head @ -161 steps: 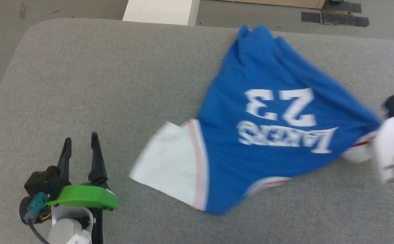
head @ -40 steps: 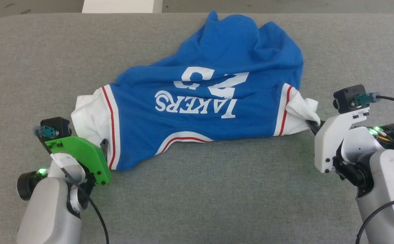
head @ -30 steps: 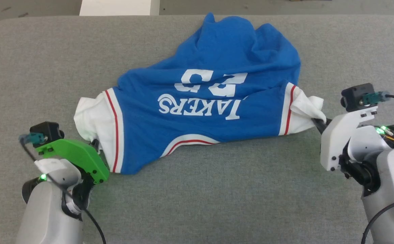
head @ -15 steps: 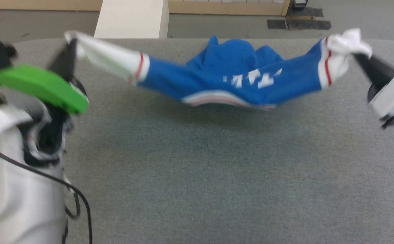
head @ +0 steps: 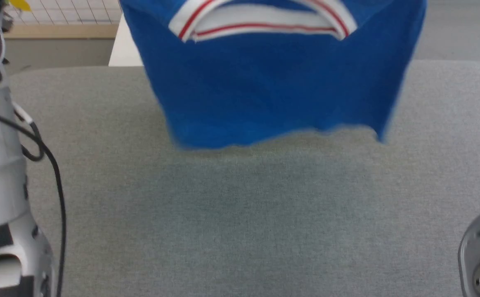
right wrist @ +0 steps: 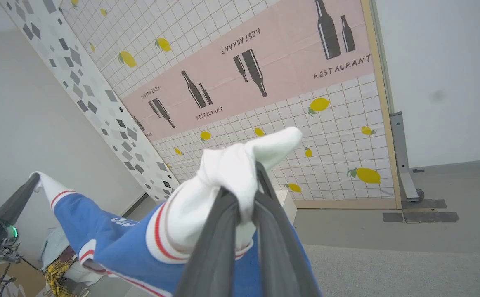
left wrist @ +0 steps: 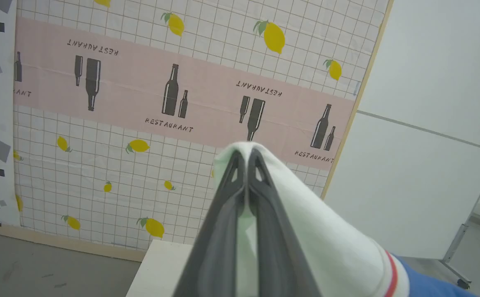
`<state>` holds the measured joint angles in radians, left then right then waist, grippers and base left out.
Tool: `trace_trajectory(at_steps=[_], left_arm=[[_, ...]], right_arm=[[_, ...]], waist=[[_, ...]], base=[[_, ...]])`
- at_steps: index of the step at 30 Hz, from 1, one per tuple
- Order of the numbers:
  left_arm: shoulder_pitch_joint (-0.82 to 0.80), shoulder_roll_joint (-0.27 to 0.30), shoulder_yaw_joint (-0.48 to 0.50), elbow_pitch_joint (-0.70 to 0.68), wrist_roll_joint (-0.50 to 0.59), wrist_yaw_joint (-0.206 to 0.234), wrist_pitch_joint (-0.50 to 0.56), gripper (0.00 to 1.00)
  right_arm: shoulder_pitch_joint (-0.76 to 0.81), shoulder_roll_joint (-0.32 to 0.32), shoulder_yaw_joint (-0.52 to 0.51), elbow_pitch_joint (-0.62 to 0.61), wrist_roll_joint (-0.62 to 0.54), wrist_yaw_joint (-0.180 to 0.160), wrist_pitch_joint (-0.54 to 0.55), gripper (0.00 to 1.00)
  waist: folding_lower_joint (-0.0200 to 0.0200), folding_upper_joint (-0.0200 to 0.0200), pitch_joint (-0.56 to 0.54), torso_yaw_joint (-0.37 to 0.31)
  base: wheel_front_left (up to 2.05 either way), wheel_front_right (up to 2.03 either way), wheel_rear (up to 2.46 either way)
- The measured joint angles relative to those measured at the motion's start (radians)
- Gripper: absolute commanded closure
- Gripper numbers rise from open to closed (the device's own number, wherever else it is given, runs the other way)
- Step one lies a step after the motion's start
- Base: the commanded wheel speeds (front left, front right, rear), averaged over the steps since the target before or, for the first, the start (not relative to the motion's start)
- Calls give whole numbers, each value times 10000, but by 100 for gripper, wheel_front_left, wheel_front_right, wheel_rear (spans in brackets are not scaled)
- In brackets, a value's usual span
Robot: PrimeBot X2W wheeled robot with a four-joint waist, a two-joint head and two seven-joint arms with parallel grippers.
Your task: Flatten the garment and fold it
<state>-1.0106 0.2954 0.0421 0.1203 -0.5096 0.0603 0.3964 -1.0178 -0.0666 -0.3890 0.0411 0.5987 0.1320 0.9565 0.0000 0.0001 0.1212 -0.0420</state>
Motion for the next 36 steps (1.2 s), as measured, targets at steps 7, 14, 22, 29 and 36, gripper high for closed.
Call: trace_trajectory(at_steps=[7,14,22,29,36], left_arm=[[-1279,545,-491,1513,769,115,230,100],[-3161,855,-895,2222,1651,391,27,100],[-4060,922,-746,2286,1741,556,-899,100],[-3126,865,-571,2207,1415,314,-1593,100],[-541,573,-522,2330,846,-222,-2364,100]], right_arm=[[-1703,138,-322,1490,-1221,0,374,100],[-3989,159,-328,2930,-1946,0,-721,100],[-5660,163,-290,4289,-2493,0,-2274,100],[-5093,159,-190,4481,-2433,0,-2456,100],[-2157,180,161,3800,-1321,0,-2500,100]], waist=[[0,0,703,-71],[0,0,1911,-150],[1,0,3353,-170],[2,0,4128,7],[2,0,3932,288]], base=[[0,0,0],[0,0,0],[0,0,0],[0,0,0],[0,0,0]])
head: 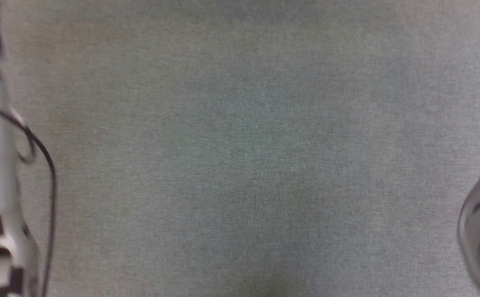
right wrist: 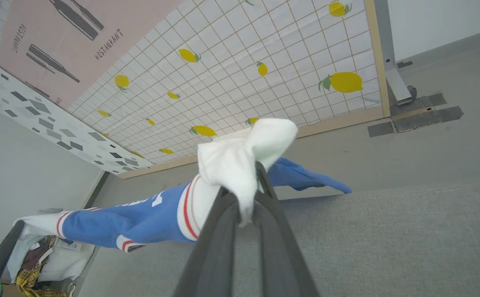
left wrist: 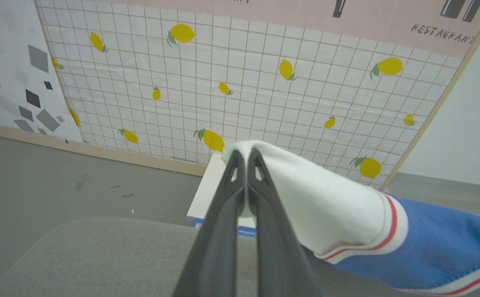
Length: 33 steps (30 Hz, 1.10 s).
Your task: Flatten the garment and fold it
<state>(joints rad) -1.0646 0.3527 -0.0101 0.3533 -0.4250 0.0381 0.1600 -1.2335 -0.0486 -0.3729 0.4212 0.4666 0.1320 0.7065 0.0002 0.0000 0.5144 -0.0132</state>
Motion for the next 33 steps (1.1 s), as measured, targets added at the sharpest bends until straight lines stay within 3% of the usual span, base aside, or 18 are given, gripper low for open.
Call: trace_trajectory(at_steps=[11,15,16,20,26,33], left_arm=[[4975,-913,583,-1078,-968,27,-1106,100],[6996,-1143,805,-1975,-1202,293,-926,100],[8387,-1290,1049,-2717,-1409,644,-619,100],[10060,-1396,1252,-3885,-1574,1143,15,100],[11565,-1035,819,-4991,-995,1751,1501,100],[11673,-708,-332,-4136,-316,1864,2878,100]], right_arm=[[6185,-2,199,-2566,1973,0,-52,100],[8306,0,215,-3611,2230,0,278,100],[9554,2,81,-4360,2403,0,546,100],[10893,4,-165,-5338,2408,0,1080,100],[12042,-35,-21,-6650,1450,0,2322,100],[12374,-502,1561,-6345,-828,0,3522,100]], waist=[[-2,0,-1651,146],[-2,0,-2419,181],[-2,0,-2962,191],[-3,0,-3618,194],[-3,0,-4226,205],[-3,0,-4118,156]], base=[[0,0,0],[0,0,0],[0,0,0],[0,0,0],[0,0,0],[0,0,0]])
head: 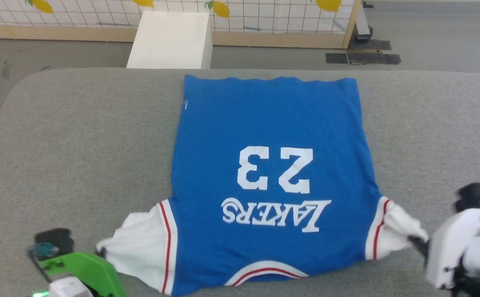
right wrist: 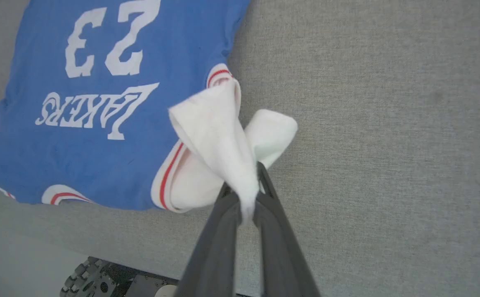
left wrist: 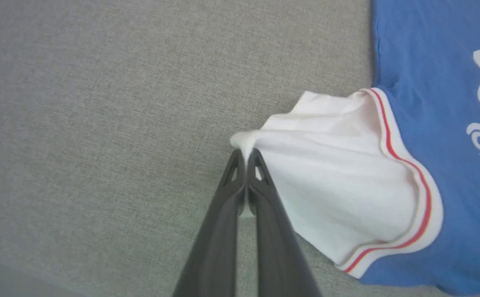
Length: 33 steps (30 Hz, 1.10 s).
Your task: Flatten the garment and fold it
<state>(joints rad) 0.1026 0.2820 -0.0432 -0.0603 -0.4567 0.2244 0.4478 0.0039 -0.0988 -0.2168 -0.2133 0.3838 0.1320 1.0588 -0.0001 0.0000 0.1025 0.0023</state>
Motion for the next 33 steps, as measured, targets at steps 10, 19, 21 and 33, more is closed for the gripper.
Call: trace_trajectory(at_steps=[10,19,21,33], left_arm=[[-230,-263,-268,1170,-134,-211,-251,100],[-182,-407,345,180,-577,-196,-1074,100],[-106,-437,387,-169,-606,-163,-1164,100],[80,-564,203,-1904,-640,-36,-1133,100]], right_arm=[[60,-113,1181,2474,-1202,0,-836,0],[-953,276,-619,1009,535,0,-3910,0],[-1398,290,-794,928,589,0,-4307,0],[-6170,-56,-583,3659,-1354,0,-3879,0]], waist=[[0,0,121,13],[0,0,27,-64],[0,0,89,-95],[1,0,1560,-35]], base=[[0,0,0],[0,0,0],[0,0,0],[0,0,0]])
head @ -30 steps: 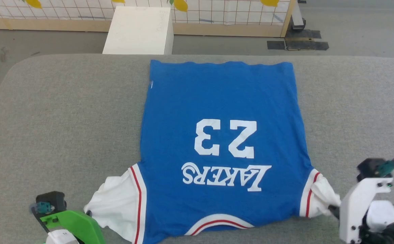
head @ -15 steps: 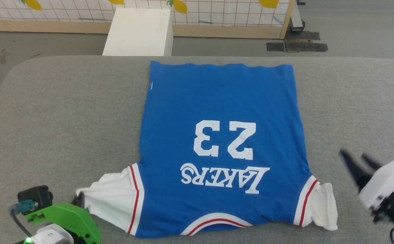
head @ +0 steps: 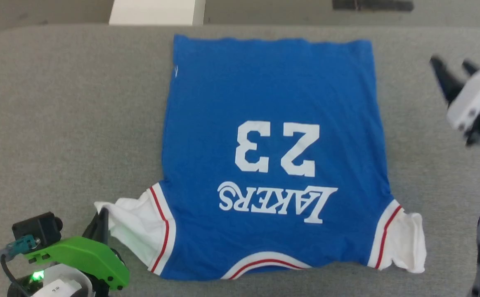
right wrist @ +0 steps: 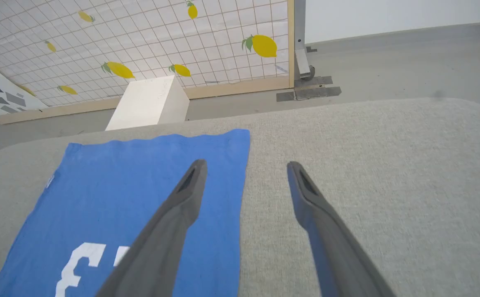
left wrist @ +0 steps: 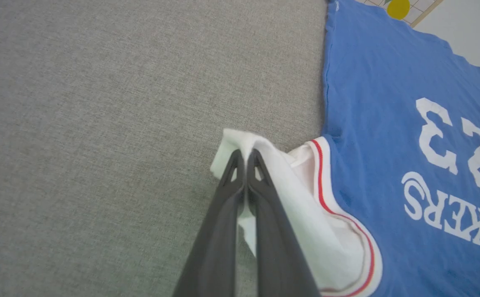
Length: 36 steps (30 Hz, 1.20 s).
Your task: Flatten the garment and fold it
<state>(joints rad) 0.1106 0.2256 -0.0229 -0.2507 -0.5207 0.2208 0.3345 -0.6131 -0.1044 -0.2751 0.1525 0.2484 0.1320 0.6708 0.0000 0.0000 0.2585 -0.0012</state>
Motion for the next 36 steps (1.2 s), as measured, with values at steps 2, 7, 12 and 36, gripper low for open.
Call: trace_trajectory(at_steps=[2,7,12,36], left_arm=[[-40,-10,-46,-234,0,-2,-6,100],[-188,-75,-198,-593,-8,-13,-25,100],[-404,-115,-311,-786,0,-82,-117,100],[-1066,-67,-566,-244,-88,-449,-405,100]], right_arm=[[-1090,-128,-21,573,-410,0,226,0],[-3029,-426,-102,1772,-1676,0,940,0],[-4170,-589,-15,2633,-2830,0,1952,0],[-3619,-1770,1103,1868,-1707,4,1728,100]], waist=[[0,0,431,64],[0,0,1461,272],[0,0,2454,575],[1,0,3094,1348]], base=[[0,0,0],[0,0,0],[0,0,0],[0,0,0]])
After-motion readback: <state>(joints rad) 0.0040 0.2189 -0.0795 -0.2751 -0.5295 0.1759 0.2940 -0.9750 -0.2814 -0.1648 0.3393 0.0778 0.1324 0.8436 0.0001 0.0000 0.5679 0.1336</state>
